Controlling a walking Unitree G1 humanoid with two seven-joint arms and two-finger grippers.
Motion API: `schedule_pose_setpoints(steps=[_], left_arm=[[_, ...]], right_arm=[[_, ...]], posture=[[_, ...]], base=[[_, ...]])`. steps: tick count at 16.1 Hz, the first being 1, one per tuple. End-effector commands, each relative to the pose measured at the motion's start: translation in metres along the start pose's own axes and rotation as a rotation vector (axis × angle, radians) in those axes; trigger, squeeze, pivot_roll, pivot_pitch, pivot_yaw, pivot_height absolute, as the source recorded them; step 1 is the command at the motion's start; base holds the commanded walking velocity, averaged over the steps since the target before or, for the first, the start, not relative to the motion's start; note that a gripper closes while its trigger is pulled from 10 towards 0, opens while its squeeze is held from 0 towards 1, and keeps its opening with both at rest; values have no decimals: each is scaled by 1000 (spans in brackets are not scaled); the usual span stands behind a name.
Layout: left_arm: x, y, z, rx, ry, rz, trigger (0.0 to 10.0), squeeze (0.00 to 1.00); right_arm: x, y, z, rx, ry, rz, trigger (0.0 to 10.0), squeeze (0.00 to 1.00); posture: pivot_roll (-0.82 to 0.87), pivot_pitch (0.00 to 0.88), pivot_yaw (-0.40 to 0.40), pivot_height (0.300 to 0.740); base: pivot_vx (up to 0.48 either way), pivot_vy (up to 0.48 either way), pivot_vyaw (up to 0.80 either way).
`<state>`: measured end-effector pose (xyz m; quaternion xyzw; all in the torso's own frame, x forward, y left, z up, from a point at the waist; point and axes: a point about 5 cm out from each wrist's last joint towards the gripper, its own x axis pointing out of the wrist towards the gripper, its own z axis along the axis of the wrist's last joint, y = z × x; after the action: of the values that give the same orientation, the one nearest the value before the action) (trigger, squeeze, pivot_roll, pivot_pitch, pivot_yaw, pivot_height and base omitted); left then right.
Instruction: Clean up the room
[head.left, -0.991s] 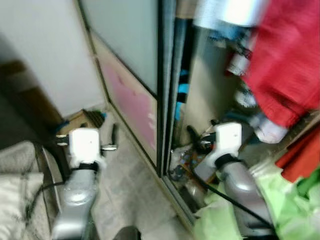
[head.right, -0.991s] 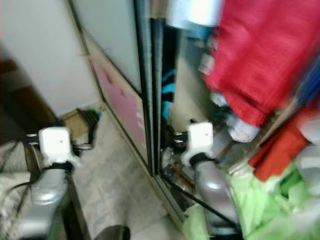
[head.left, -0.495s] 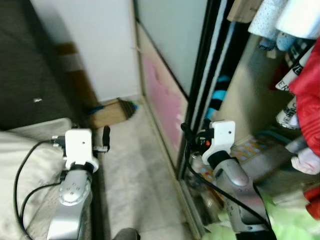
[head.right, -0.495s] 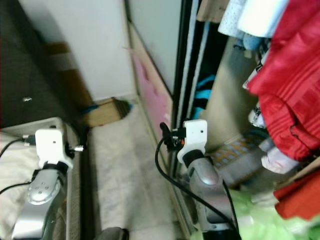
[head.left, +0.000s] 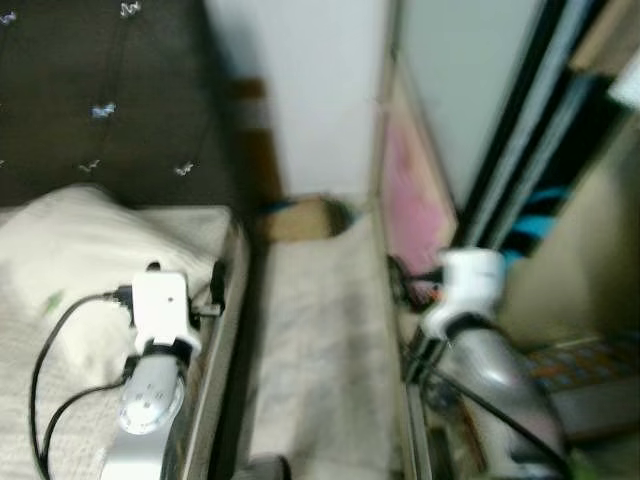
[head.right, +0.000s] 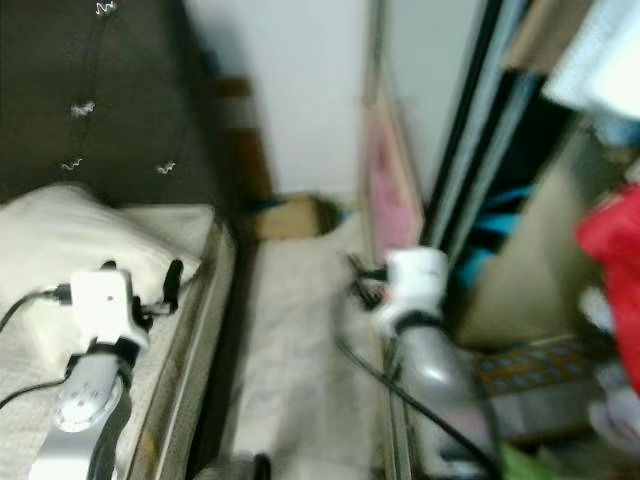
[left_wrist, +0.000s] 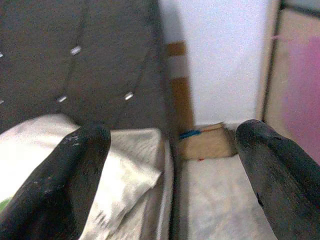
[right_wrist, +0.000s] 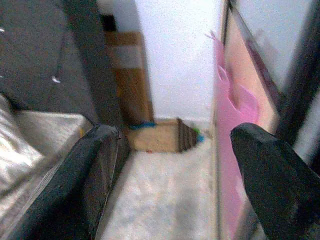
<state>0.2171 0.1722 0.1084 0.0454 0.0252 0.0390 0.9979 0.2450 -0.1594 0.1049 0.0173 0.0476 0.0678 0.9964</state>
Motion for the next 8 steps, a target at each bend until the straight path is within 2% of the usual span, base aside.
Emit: schedule_pose_setpoints(steps=[1,3,7,8], left_arm=[[-2,8,2,0,1,15,10000,0],[-3,6,-4,-5,19,10,10000,0],[3,-2,3,47,-2,25,10000,0],[2,0,3,26,-6,60,10000,0]], right_arm=[[-4,3,8,1,-28,1,10000,0],[-10,-2,4,-18,-11,2,10000,0],[0,0,10,-43,-31,13,10000,0],[2,1,9,-42,-27,16,10000,0]], posture=[[-23,25,8,740],[-32,25,9,740],[-45,15,1,740],[-45,15,1,740]], base=[[0,0,800],[0,0,800],[0,0,800],[0,0,800]])
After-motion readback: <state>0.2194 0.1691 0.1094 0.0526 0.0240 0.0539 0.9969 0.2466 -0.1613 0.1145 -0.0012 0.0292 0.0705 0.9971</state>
